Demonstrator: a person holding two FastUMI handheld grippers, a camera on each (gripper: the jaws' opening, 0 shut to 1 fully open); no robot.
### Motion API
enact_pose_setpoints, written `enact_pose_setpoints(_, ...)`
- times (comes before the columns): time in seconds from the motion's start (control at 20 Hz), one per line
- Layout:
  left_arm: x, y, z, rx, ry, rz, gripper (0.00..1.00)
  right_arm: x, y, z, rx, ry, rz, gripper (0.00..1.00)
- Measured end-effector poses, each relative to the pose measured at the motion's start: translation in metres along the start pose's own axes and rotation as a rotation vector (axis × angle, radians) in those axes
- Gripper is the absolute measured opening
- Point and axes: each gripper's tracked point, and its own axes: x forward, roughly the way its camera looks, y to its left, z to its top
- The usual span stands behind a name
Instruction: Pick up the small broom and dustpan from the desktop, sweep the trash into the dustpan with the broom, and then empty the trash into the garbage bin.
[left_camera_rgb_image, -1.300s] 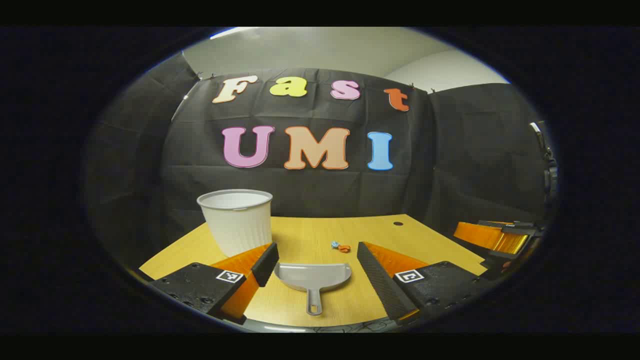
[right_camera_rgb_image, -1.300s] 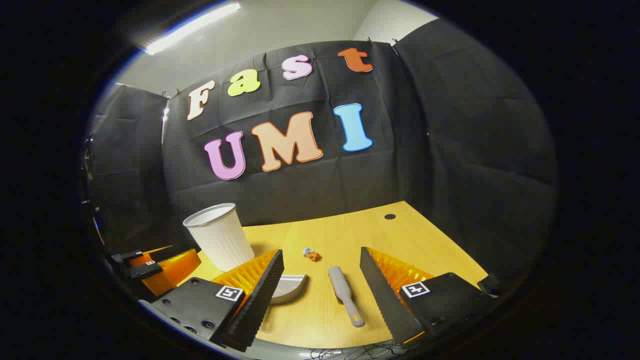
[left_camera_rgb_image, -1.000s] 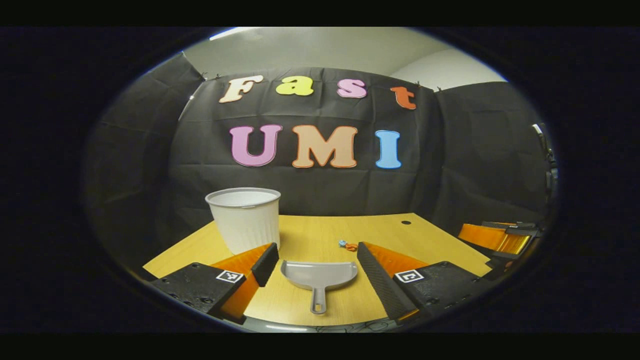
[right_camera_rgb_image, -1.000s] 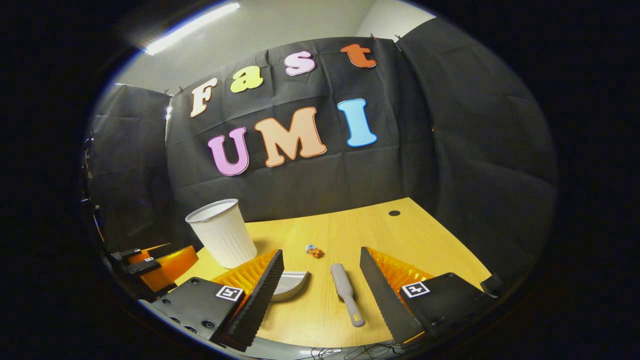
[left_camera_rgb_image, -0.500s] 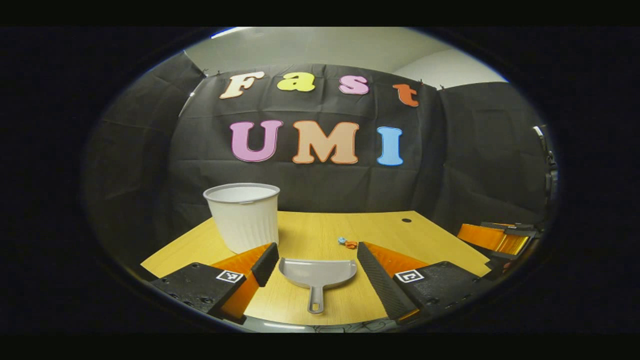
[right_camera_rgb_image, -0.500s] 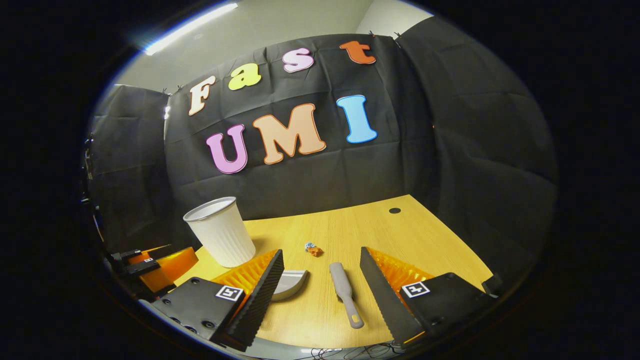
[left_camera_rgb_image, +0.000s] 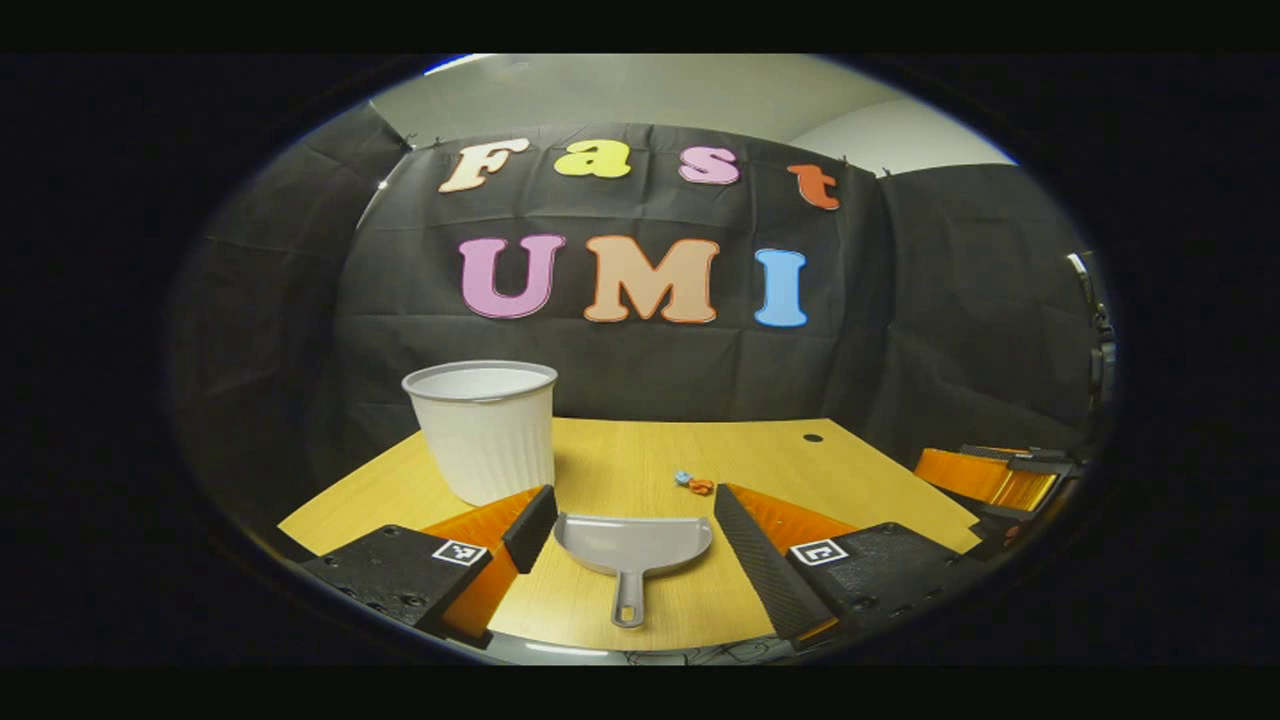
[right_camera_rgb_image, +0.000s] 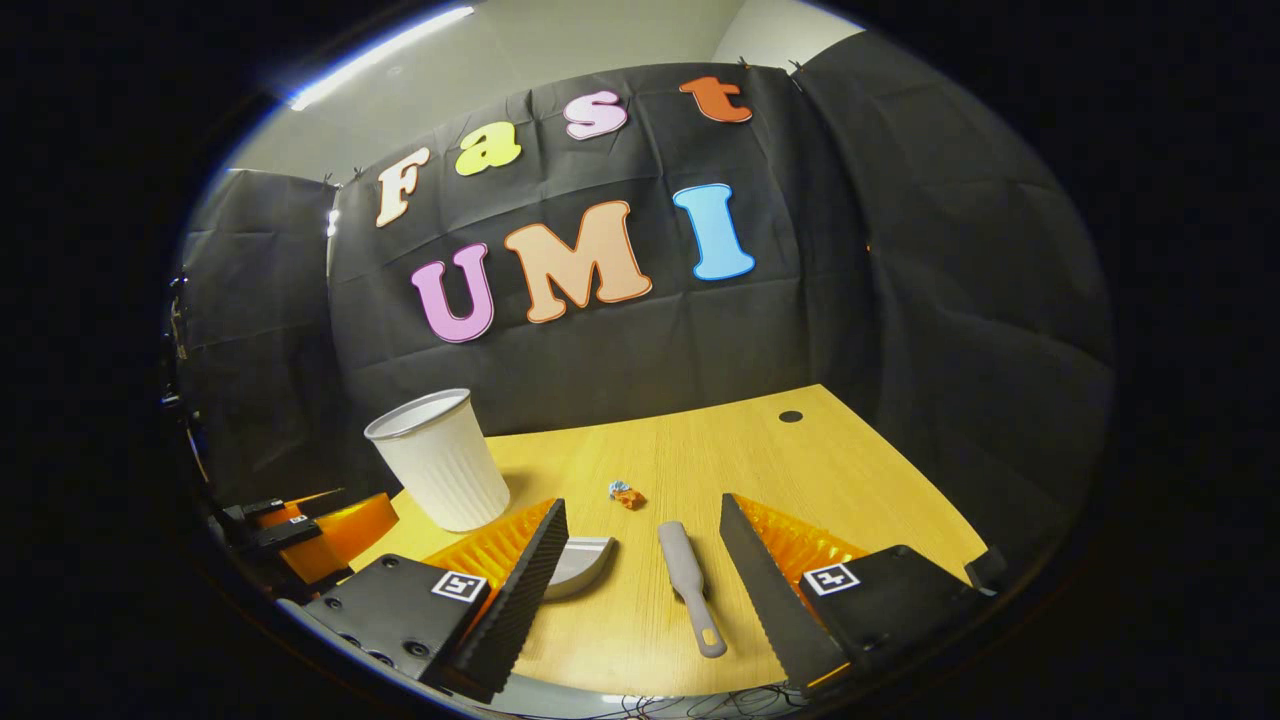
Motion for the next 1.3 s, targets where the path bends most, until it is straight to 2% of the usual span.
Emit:
enact_pose_setpoints(0.85,0.008,-0.002,-0.031,-0.004,0.093,0.004,0.94,0.017,-0.012,-0.021,-0.009,0.08,0.008,0.99)
enact_pose_setpoints(0.9,0.013,-0.005,-0.042,0.006,0.124,-0.01,0.94,0.023,-0.012,-0.028,-0.025,0.102,0.01,0.95)
enact_pose_setpoints(0.95,0.018,-0.005,-0.055,0.025,0.166,-0.017,0.94,0.028,-0.014,-0.036,-0.045,0.132,0.011,0.99)
enact_pose_setpoints(1.15,0.033,0.005,-0.1,0.113,0.321,-0.022,0.94,0.058,-0.03,-0.073,-0.149,0.257,0.0,0.99)
enact_pose_setpoints(1.3,0.049,0.009,-0.131,0.113,0.434,-0.025,0.95,0.078,-0.039,-0.099,-0.17,0.35,0.009,0.99)
